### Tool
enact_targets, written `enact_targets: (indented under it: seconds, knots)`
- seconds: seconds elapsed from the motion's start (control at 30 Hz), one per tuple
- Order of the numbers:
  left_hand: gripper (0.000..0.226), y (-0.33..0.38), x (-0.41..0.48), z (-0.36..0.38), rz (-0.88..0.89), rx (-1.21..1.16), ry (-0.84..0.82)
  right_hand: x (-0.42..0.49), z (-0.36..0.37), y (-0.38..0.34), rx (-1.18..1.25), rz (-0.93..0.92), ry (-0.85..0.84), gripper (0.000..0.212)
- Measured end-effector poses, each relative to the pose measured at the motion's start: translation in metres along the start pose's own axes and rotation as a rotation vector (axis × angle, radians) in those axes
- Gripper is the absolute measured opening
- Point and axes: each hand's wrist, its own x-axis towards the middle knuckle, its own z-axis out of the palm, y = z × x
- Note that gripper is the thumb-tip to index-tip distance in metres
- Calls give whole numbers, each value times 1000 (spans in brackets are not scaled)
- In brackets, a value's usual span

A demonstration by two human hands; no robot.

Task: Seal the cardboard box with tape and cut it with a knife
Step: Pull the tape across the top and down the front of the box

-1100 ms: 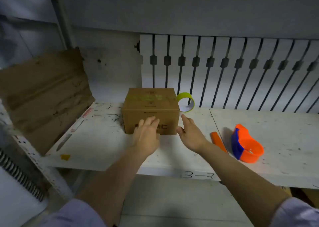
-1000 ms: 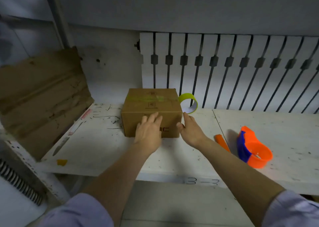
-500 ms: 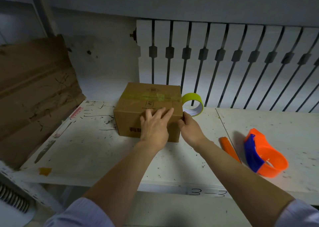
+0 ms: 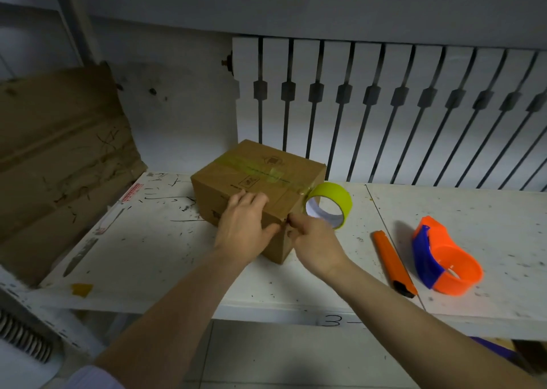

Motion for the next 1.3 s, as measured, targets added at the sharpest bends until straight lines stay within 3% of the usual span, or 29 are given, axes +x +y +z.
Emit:
enact_targets:
  seconds: [0.13, 0.2, 0.4, 0.57, 0.7, 0.87, 1.03, 1.13, 1.2, 1.23, 1.3]
  knots:
    - [69, 0, -2, -7, 5, 138, 25, 14, -38, -4, -102, -44, 283, 29]
    - [85, 11, 0, -7, -57, 241, -21, 32, -53, 5, -162, -15, 326, 33]
    - [52, 24, 11, 0, -85, 125, 2, 71, -67, 27, -210, 98, 230, 40]
    - [68, -8, 11, -21, -2, -118, -223, 80, -73, 37, -96, 198, 95, 42]
    - [62, -22, 15, -19, 52, -213, -281, 66, -72, 43, -42, 257, -65, 44]
    - [54, -26, 24, -8, 41, -281, -196, 51, -82, 44, -27, 292, -111, 62]
    - [54, -20, 25, -1, 15, -228, -100, 42, -77, 45, -173, 297, -80, 64]
    - [38, -3, 6, 1, -57, -174, 179, 39, -78, 46, -279, 278, -66, 62]
    - [20, 15, -13, 0, -130, -349, 347, 35, -77, 43, -420, 126, 14, 53]
    - [20, 25, -22, 0, -174, -484, 294, 33, -75, 40, -446, 22, 44, 48]
    - [34, 41, -33, 7, -253, -769, 38, 30, -68, 34, -405, -80, -2, 44]
